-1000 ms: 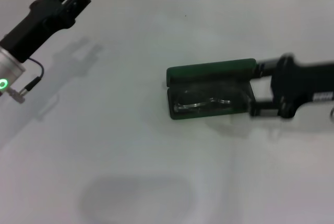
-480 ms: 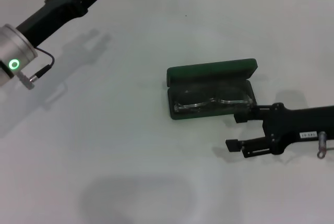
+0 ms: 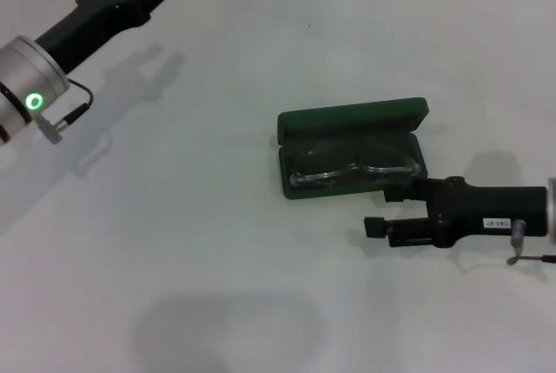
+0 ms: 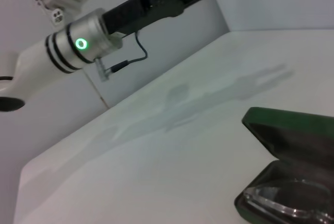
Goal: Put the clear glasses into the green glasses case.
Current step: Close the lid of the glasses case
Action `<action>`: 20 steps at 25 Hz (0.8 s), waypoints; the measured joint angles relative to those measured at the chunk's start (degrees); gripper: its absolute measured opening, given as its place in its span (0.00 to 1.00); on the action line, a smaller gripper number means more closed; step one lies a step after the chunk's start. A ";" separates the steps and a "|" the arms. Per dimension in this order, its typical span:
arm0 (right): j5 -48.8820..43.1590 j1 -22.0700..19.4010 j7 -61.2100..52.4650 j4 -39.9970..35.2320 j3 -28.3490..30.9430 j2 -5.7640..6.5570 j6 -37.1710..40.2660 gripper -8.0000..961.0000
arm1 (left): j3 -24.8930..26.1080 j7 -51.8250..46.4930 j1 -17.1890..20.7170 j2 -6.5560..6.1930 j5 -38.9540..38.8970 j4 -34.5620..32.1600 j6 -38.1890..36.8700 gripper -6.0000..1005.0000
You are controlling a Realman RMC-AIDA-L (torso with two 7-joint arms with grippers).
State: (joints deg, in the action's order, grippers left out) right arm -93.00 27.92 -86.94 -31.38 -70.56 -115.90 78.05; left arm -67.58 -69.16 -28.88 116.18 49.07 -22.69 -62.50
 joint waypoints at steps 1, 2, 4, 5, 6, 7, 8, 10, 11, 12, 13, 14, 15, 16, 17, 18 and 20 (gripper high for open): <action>0.18 0.54 0.02 0.65 -0.09 -0.05 -0.46 0.88 | 0.00 0.68 0.02 0.20 -0.04 -0.02 0.00 0.54; 0.17 1.16 0.02 1.50 -0.19 -0.09 -0.66 0.88 | 0.01 1.47 0.09 0.49 -0.18 -0.05 0.00 0.54; 0.19 3.39 -0.06 4.37 -0.40 -0.12 -1.09 0.88 | 0.33 2.62 0.21 1.02 -0.36 -0.09 -0.02 0.54; 0.18 4.29 -0.10 5.51 -0.42 -0.11 -1.23 0.88 | 0.76 3.30 0.29 1.41 -0.38 -0.16 -0.07 0.54; 0.20 5.00 -0.15 6.40 -0.44 -0.09 -1.42 0.88 | 1.59 4.34 0.48 1.99 -0.36 -0.38 -0.19 0.54; 0.19 5.52 -0.18 7.09 -0.48 -0.09 -1.65 0.88 | 1.59 4.34 0.48 1.99 -0.36 -0.38 -0.19 0.54; 0.19 6.17 -0.20 7.72 -0.55 -0.09 -1.98 0.88 | 1.82 4.80 0.61 2.26 -0.20 -0.71 -0.23 0.54; 0.09 6.78 -0.22 8.24 -0.69 -0.12 -2.54 0.88 | 1.85 5.07 0.77 2.42 0.33 -1.19 -0.24 0.54; -0.03 7.02 -0.26 8.41 -0.75 -0.14 -2.87 0.88 | 1.82 5.07 0.78 2.41 0.79 -1.32 -0.24 0.54; -0.12 7.12 -0.31 8.45 -0.76 -0.14 -3.10 0.88 | 1.81 5.09 0.75 2.35 1.40 -1.38 -0.25 0.54; -0.12 7.12 -0.31 8.45 -0.76 -0.14 -3.10 0.88 | 1.86 5.15 0.65 2.26 2.02 -1.39 -0.23 0.54; -0.17 7.41 -0.44 8.47 -0.82 -0.14 -3.36 0.88 | 1.90 5.24 0.52 2.20 2.45 -1.40 -0.08 0.54; -0.20 7.54 -0.54 8.47 -0.98 -0.13 -3.60 0.88 | 1.96 5.44 0.38 2.14 2.77 -1.40 0.29 0.54; -0.21 7.70 -0.68 8.48 -1.37 -0.13 -4.02 0.88 | 1.96 5.44 0.38 2.14 2.77 -1.40 0.29 0.54; -0.20 7.87 -0.84 8.49 -1.87 -0.12 -4.56 0.88 | 2.00 5.73 0.26 2.11 3.14 -1.40 1.10 0.54; -0.20 7.99 -1.06 8.49 -2.35 -0.12 -5.06 0.88 | 2.01 5.76 0.26 2.10 3.14 -1.40 1.17 0.54; -0.20 8.20 -1.44 8.49 -3.14 -0.12 -5.78 0.88 | 2.01 5.78 0.25 2.06 3.16 -1.40 1.24 0.54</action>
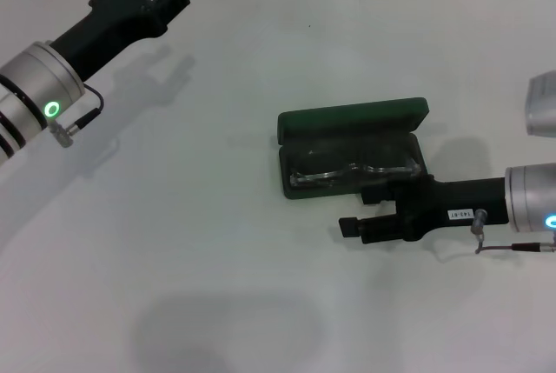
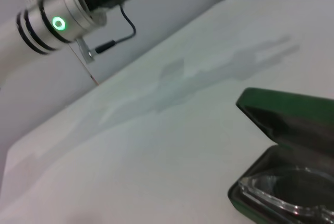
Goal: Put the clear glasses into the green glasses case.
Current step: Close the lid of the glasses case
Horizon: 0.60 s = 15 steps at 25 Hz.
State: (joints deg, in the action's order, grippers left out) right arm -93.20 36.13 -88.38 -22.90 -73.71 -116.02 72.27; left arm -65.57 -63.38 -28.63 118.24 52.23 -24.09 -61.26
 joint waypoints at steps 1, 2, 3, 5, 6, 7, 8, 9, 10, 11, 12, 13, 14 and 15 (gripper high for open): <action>-0.02 0.08 -0.18 -0.01 -0.30 0.00 -0.21 0.88 | 0.00 0.01 -0.01 -0.01 0.01 0.00 0.01 0.54; -0.06 0.13 -0.24 -0.01 -0.45 0.01 -0.31 0.88 | 0.01 0.01 -0.01 -0.02 -0.06 0.00 0.02 0.54; -0.06 0.16 -0.25 -0.01 -0.54 0.01 -0.49 0.88 | 0.04 0.01 -0.02 -0.03 -0.13 0.00 0.03 0.54; -0.06 0.20 -0.27 -0.01 -0.66 0.01 -1.10 0.88 | 0.06 0.01 -0.03 -0.03 -0.18 0.00 0.03 0.54; -0.06 0.21 -0.28 -0.01 -0.72 0.00 -1.45 0.88 | 0.08 0.01 -0.08 -0.03 -0.18 0.00 0.04 0.54; -0.06 0.21 -0.28 -0.01 -0.77 0.00 -1.78 0.88 | 0.07 0.01 -0.21 -0.03 -0.15 0.00 0.07 0.54; -0.06 0.22 -0.29 -0.06 -0.83 0.00 -2.05 0.88 | 0.00 0.01 -0.36 -0.03 -0.08 0.00 0.11 0.54; -0.06 0.24 -0.29 -0.14 -0.85 -0.01 -2.33 0.88 | -0.13 0.01 -0.82 -0.03 0.23 0.02 0.31 0.54; -0.06 0.28 -0.29 -0.21 -0.87 -0.03 -2.51 0.88 | -0.20 0.01 -1.06 0.01 0.44 0.02 0.40 0.54; -0.05 0.31 -0.30 -0.23 -0.97 -0.06 -2.73 0.88 | -0.28 -0.04 -1.46 0.11 1.13 0.04 0.72 0.54; -0.03 0.34 -0.30 -0.26 -1.11 -0.06 -2.96 0.88 | -0.27 -0.13 -1.82 0.23 1.83 0.05 0.93 0.54; 0.00 0.37 -0.30 -0.29 -1.26 -0.08 -3.19 0.88 | -0.30 -0.29 -2.59 0.47 3.12 0.09 1.32 0.54; 0.03 0.39 -0.30 -0.31 -1.40 -0.08 -3.37 0.88 | -0.32 -0.35 -3.04 0.59 3.76 0.12 1.60 0.54; 0.09 0.40 -0.29 -0.34 -1.55 -0.10 -3.52 0.88 | -0.34 -0.48 -3.67 0.75 4.69 0.23 2.03 0.54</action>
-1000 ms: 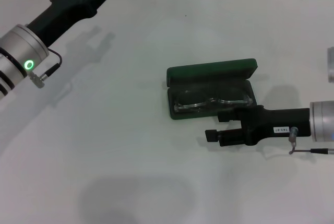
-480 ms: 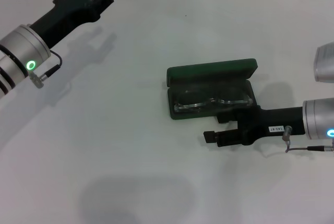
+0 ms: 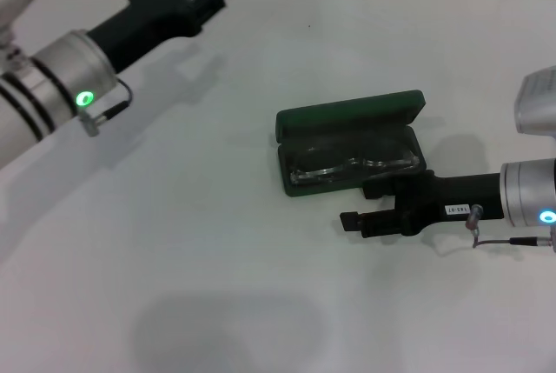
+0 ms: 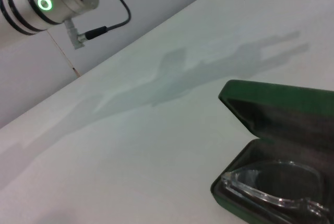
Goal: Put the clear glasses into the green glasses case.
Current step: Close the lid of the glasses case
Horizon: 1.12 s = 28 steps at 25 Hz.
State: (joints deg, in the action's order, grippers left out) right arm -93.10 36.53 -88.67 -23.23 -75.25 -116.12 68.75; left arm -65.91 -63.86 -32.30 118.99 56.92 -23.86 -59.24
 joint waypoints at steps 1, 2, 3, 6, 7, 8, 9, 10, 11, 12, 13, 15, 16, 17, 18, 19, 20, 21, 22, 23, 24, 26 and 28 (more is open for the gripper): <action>0.14 0.01 0.02 -0.06 -0.22 -0.02 -0.11 0.88 | -0.03 -0.23 -0.72 0.17 0.93 0.10 0.45 0.54; 0.26 0.01 0.06 -0.10 -0.41 -0.03 -0.14 0.88 | -0.05 -0.70 -1.55 0.29 2.22 0.17 0.96 0.54; 0.38 0.02 0.11 -0.15 -0.62 -0.05 -0.16 0.88 | -0.07 -1.28 -2.29 0.40 3.52 0.22 1.44 0.54; 0.49 0.04 0.15 -0.23 -0.94 -0.07 -0.19 0.88 | -0.40 -4.65 -5.41 0.55 9.28 0.22 3.18 0.54; 0.50 0.03 0.17 -0.27 -1.02 -0.07 -0.20 0.88 | -0.87 -6.03 -6.60 0.58 11.10 0.22 4.17 0.54; 0.50 0.04 0.19 -0.31 -1.10 -0.07 -0.20 0.88 | -1.81 -7.21 -7.74 0.60 12.55 0.22 5.33 0.54; 0.50 0.04 0.20 -0.32 -1.11 -0.08 -0.20 0.88 | -2.97 -8.10 -8.86 0.66 13.54 0.22 6.53 0.54; 0.50 0.04 0.24 -0.32 -1.12 -0.08 -0.20 0.88 | -5.12 -8.98 -9.91 0.67 14.15 0.23 8.25 0.54; 0.50 0.04 0.26 -0.33 -1.13 -0.08 -0.19 0.88 | -7.40 -9.78 -10.84 0.73 14.48 0.23 10.13 0.54; 0.49 0.04 0.29 -0.33 -1.12 -0.08 -0.18 0.88 | -9.89 -10.28 -11.48 0.83 14.59 0.25 11.77 0.54; 0.49 0.04 0.34 -0.33 -1.12 -0.08 -0.18 0.88 | -12.79 -10.76 -12.07 0.97 14.51 0.14 14.01 0.54; 0.48 0.03 0.44 -0.33 -1.14 -0.07 -0.17 0.88 | -16.68 -11.21 -12.55 1.16 14.22 -0.11 16.50 0.54; 0.50 0.03 0.47 -0.33 -1.16 -0.07 -0.17 0.88 | -18.03 -11.60 -12.66 1.19 14.17 -0.18 17.13 0.54; 0.54 0.03 0.49 -0.33 -1.19 -0.07 -0.17 0.88 | -18.90 -12.07 -12.74 1.15 14.18 -0.19 17.43 0.54; 0.65 0.03 0.51 -0.32 -1.29 -0.07 -0.16 0.88 | -19.68 -12.67 -12.83 1.07 14.28 -0.19 17.43 0.54; 0.82 0.02 0.52 -0.30 -1.39 -0.07 -0.15 0.88 | -20.63 -13.46 -12.94 0.95 14.46 -0.20 17.36 0.54; 0.94 0.00 0.54 -0.29 -1.47 -0.07 -0.13 0.88 | -21.56 -13.95 -13.04 0.87 14.60 -0.21 17.21 0.54; 0.99 -0.02 0.56 -0.29 -1.51 -0.07 -0.13 0.88 | -22.68 -14.24 -13.10 0.83 14.63 -0.24 17.11 0.54; 1.03 -0.03 0.58 -0.29 -1.53 -0.07 -0.13 0.88 | -23.39 -14.32 -13.13 0.83 14.66 -0.25 17.00 0.54; 1.07 -0.04 0.60 -0.29 -1.61 -0.07 -0.14 0.88 | -24.16 -14.35 -13.15 0.81 14.65 -0.27 16.83 0.54; 1.11 -0.04 0.61 -0.29 -1.72 -0.07 -0.16 0.88 | -24.62 -14.38 -13.13 0.81 14.62 -0.37 16.64 0.54; 1.23 -0.03 0.67 -0.30 -1.94 -0.07 -0.21 0.88 | -24.97 -14.39 -12.88 0.80 14.52 -0.65 16.31 0.54; 1.23 -0.02 0.93 -0.32 -2.04 -0.07 -0.23 0.88 | -25.15 -14.40 -12.47 0.81 14.53 -1.20 15.94 0.54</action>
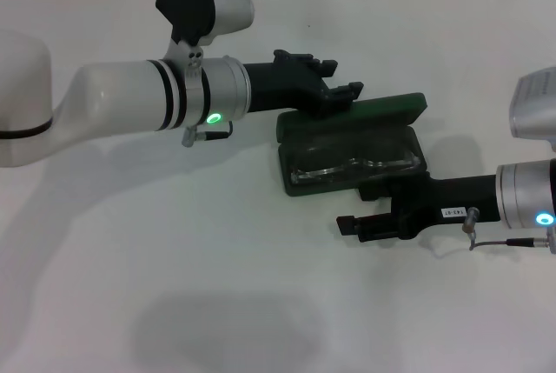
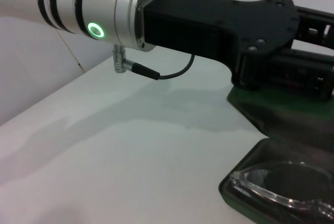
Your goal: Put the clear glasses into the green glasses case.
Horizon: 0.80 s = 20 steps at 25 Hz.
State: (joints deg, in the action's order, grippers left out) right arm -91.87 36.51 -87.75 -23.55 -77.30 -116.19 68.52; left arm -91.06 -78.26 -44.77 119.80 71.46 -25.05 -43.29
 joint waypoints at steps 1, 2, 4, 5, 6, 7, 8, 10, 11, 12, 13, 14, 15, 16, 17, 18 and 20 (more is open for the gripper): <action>0.00 -0.03 0.14 -0.01 0.00 0.00 -0.02 0.88 | -0.19 -0.01 0.20 0.01 0.04 -0.29 -0.28 0.54; 0.00 -0.06 0.22 -0.03 0.01 0.00 -0.02 0.88 | -0.54 -0.01 0.41 0.04 0.09 -0.56 -0.63 0.54; -0.03 -0.06 0.30 -0.06 0.02 0.00 -0.04 0.88 | -1.24 -0.03 0.56 0.05 0.09 -0.71 -0.88 0.54; -0.05 -0.04 0.30 -0.06 0.03 0.00 -0.04 0.88 | -1.53 -0.03 0.58 0.07 0.05 -0.64 -0.89 0.54; -0.07 -0.02 0.30 -0.07 0.03 0.00 -0.05 0.88 | -1.87 -0.03 0.62 0.11 0.02 -0.51 -0.89 0.54; -0.11 0.00 0.30 -0.08 0.04 0.00 -0.05 0.88 | -2.18 -0.04 0.67 0.12 0.01 -0.39 -0.89 0.54; -0.12 0.00 0.30 -0.08 0.04 0.00 -0.05 0.88 | -2.50 -0.04 0.77 0.13 0.00 -0.30 -0.88 0.54; -0.14 0.01 0.30 -0.09 0.08 0.00 -0.07 0.88 | -3.12 -0.09 0.99 0.15 -0.01 -0.19 -0.86 0.54; -0.15 0.01 0.30 -0.09 0.11 0.00 -0.07 0.88 | -3.36 -0.15 1.06 0.16 -0.02 -0.17 -0.87 0.54; -0.16 0.02 0.30 -0.09 0.13 0.00 -0.07 0.88 | -3.63 -0.24 1.14 0.16 -0.02 -0.12 -0.88 0.54; -0.16 0.02 0.31 -0.09 0.13 0.00 -0.07 0.88 | -3.78 -0.30 1.19 0.16 -0.03 -0.11 -0.89 0.54; -0.16 0.03 0.32 -0.09 0.12 0.00 -0.07 0.88 | -4.02 -0.40 1.37 0.17 -0.04 -0.10 -0.97 0.54; -0.16 0.04 0.34 -0.09 0.11 0.00 -0.08 0.88 | -4.26 -0.46 1.51 0.17 0.04 -0.02 -0.96 0.54; -0.15 0.04 0.36 -0.09 0.09 0.00 -0.07 0.88 | -4.57 -0.50 1.67 0.17 0.39 0.12 -0.92 0.54; -0.14 0.06 0.37 -0.10 0.08 0.01 -0.07 0.88 | -4.95 -0.61 1.75 0.15 0.43 0.15 -0.90 0.54; -0.09 0.06 0.38 -0.10 0.09 0.01 -0.08 0.88 | -5.36 -0.68 1.78 0.14 0.40 0.12 -0.91 0.54; 0.12 0.04 0.38 -0.10 0.09 0.00 -0.10 0.88 | -6.47 -1.02 1.84 0.08 0.42 0.13 -0.91 0.54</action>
State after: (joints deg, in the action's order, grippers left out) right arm -91.75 36.55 -87.37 -23.64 -77.21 -116.19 68.42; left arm -97.52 -79.28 -42.93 119.88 71.87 -24.92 -44.20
